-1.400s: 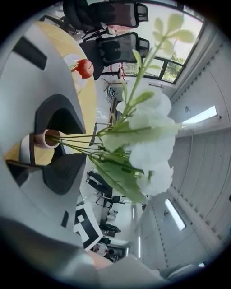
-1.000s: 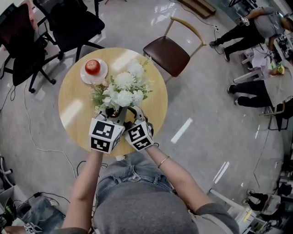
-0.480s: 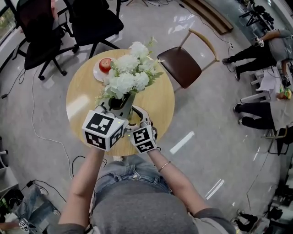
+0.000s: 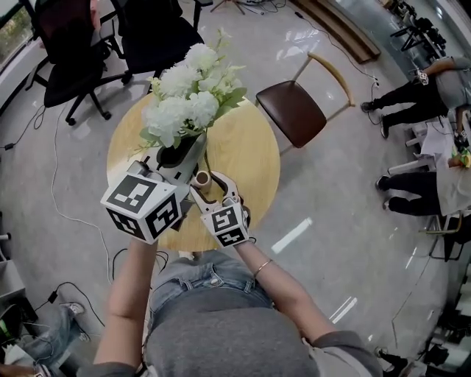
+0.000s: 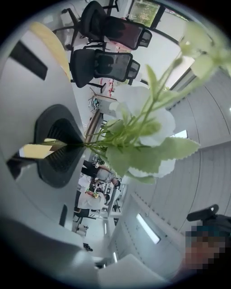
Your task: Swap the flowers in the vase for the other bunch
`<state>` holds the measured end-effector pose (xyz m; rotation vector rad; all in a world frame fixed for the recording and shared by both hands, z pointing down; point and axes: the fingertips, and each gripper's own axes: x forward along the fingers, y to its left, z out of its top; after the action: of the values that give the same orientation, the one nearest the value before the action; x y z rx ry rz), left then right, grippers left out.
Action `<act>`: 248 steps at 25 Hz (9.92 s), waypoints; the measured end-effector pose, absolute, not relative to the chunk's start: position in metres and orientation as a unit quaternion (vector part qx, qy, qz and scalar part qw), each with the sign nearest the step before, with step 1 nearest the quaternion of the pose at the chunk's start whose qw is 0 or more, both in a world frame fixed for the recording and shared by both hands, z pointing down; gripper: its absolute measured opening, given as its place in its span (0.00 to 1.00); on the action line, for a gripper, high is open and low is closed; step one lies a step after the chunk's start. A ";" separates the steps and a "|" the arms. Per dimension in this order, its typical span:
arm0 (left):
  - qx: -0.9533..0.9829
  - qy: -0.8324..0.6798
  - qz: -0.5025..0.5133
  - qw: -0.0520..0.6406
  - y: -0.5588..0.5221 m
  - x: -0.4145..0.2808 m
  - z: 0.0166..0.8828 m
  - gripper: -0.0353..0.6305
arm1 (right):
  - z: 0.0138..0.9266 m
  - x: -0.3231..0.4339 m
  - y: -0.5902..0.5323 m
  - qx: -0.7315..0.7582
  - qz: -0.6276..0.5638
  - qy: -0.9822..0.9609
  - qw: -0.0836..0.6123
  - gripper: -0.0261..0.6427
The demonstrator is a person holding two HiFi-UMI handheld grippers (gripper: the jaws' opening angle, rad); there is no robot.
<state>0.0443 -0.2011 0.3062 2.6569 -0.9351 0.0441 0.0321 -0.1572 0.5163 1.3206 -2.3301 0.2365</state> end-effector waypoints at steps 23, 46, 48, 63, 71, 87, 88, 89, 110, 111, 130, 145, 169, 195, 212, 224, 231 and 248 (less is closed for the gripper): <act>0.854 -0.484 0.080 0.173 -0.217 -0.100 0.354 0.09 | 0.521 0.024 -0.162 0.463 0.083 -0.855 0.219 0.40; 0.786 -0.524 0.182 0.271 -0.199 -0.157 0.483 0.09 | 0.526 0.024 -0.160 0.469 0.078 -0.851 0.222 0.40; 0.782 -0.527 0.186 0.277 -0.200 -0.160 0.489 0.09 | 0.524 0.024 -0.161 0.469 0.077 -0.851 0.223 0.40; 0.754 -0.534 0.188 0.334 -0.218 -0.170 0.530 0.09 | 0.522 0.024 -0.159 0.473 0.073 -0.849 0.225 0.41; 0.741 -0.532 0.199 0.358 -0.222 -0.166 0.556 0.09 | 0.524 0.024 -0.158 0.474 0.073 -0.848 0.226 0.41; 0.723 -0.540 0.220 0.371 -0.230 -0.173 0.581 0.09 | 0.525 0.024 -0.159 0.478 0.072 -0.845 0.228 0.41; 0.722 -0.541 0.219 0.372 -0.229 -0.173 0.582 0.11 | 0.525 0.024 -0.159 0.478 0.071 -0.845 0.228 0.41; 0.721 -0.541 0.218 0.373 -0.229 -0.174 0.582 0.12 | 0.526 0.024 -0.159 0.478 0.070 -0.845 0.229 0.40; 0.758 -0.533 0.200 0.317 -0.199 -0.170 0.521 0.27 | 0.529 0.025 -0.157 0.486 0.076 -0.841 0.226 0.41; 0.764 -0.528 0.200 0.313 -0.199 -0.165 0.518 0.27 | 0.529 0.024 -0.157 0.486 0.077 -0.841 0.226 0.41; 0.810 -0.400 0.290 0.316 -0.209 -0.043 0.552 0.29 | 0.530 0.025 -0.159 0.488 0.095 -0.840 0.216 0.41; 0.788 -0.387 0.358 0.319 -0.215 -0.033 0.592 0.27 | 0.530 0.028 -0.159 0.482 0.094 -0.842 0.223 0.41; 0.804 -0.397 0.297 0.328 -0.206 -0.050 0.556 0.12 | 0.532 0.027 -0.159 0.492 0.092 -0.837 0.223 0.40; 0.898 -0.367 0.070 0.233 -0.208 -0.011 0.371 0.12 | 0.531 0.026 -0.154 0.499 0.094 -0.830 0.229 0.40; 0.920 -0.353 0.005 0.171 -0.235 0.040 0.320 0.12 | 0.529 0.025 -0.155 0.497 0.101 -0.831 0.230 0.40; 0.920 -0.360 0.003 0.153 -0.253 0.060 0.349 0.12 | 0.531 0.024 -0.157 0.493 0.105 -0.833 0.229 0.41; 0.921 -0.359 0.009 0.153 -0.250 0.067 0.365 0.12 | 0.529 0.030 -0.156 0.487 0.104 -0.837 0.228 0.41; 0.920 -0.349 0.061 0.168 -0.222 0.043 0.394 0.12 | 0.531 0.027 -0.157 0.490 0.104 -0.835 0.228 0.40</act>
<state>0.0431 -0.2215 0.3936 2.6167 -0.9917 0.1723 0.0274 -0.1571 0.5306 1.3497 -2.2984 0.2866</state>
